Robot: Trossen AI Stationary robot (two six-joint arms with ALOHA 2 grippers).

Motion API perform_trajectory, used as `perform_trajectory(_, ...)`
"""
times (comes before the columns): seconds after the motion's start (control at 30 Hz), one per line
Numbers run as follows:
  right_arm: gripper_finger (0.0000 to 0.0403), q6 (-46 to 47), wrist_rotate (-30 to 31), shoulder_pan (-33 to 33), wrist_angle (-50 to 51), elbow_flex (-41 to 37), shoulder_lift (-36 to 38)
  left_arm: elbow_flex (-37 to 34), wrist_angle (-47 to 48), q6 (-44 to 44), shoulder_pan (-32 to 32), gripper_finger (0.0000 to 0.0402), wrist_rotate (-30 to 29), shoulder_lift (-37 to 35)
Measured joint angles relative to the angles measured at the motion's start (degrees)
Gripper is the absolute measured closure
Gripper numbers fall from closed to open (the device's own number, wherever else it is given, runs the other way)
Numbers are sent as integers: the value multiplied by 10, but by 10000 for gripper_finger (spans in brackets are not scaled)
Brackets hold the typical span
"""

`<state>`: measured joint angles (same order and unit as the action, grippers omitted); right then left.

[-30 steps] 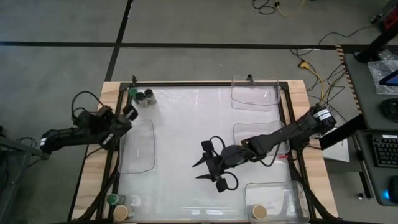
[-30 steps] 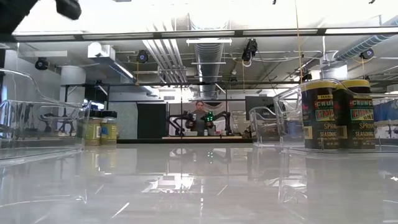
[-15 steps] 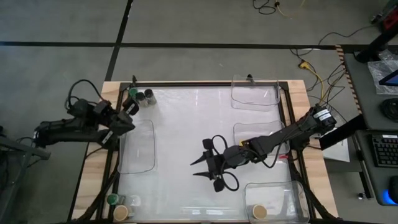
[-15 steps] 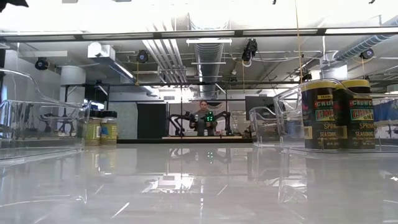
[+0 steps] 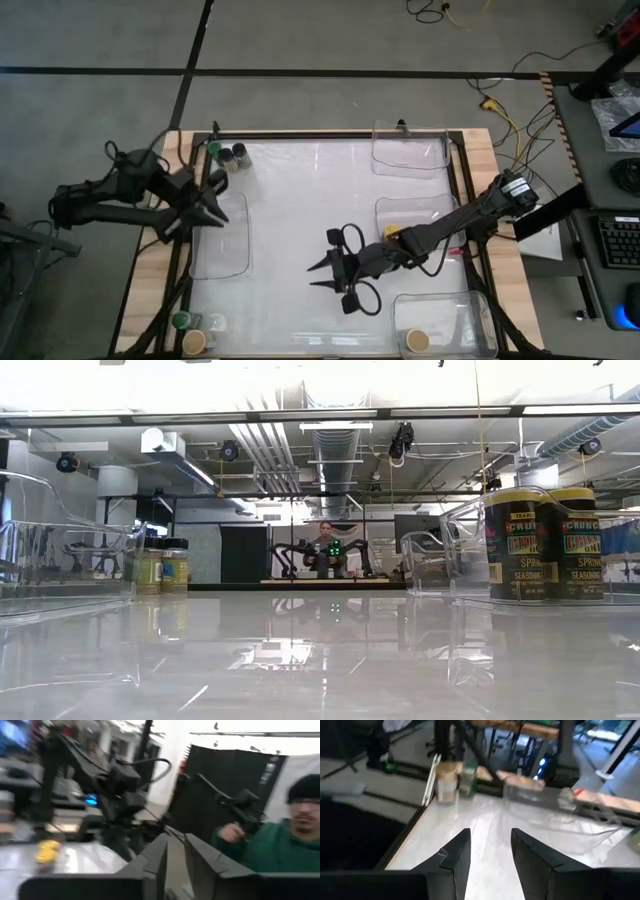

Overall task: Sort spices by type
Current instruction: Put the brown seasoning bottle into the bottom right transparent bin

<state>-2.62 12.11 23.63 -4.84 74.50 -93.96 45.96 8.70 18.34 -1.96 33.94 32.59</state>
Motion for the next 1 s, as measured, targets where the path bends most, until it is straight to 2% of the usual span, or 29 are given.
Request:
perform_trajectory(0.13, 276, -2, 0, 0, -4, 0, -8, -11, 0, 29, 54, 302, -8, 7)
perform_trajectory(0.37, 284, -18, 1, 0, -2, 0, -13, -20, -28, 41, 196, 246, -99, 42)
perform_trajectory(0.57, 293, -41, 1, -3, -2, 0, -13, -17, -25, 59, 300, 240, -169, 83)
perform_trajectory(0.8, 297, -55, 1, -16, -3, 1, -13, -6, -10, 114, 396, 239, -306, 141)
perform_trajectory(0.9, 290, -54, 1, -23, -6, 1, -13, 23, 30, 129, 420, 239, -367, 161)
perform_trajectory(1.0, 282, -49, 1, -26, -6, 1, -13, 61, 108, 149, 444, 238, -423, 184)
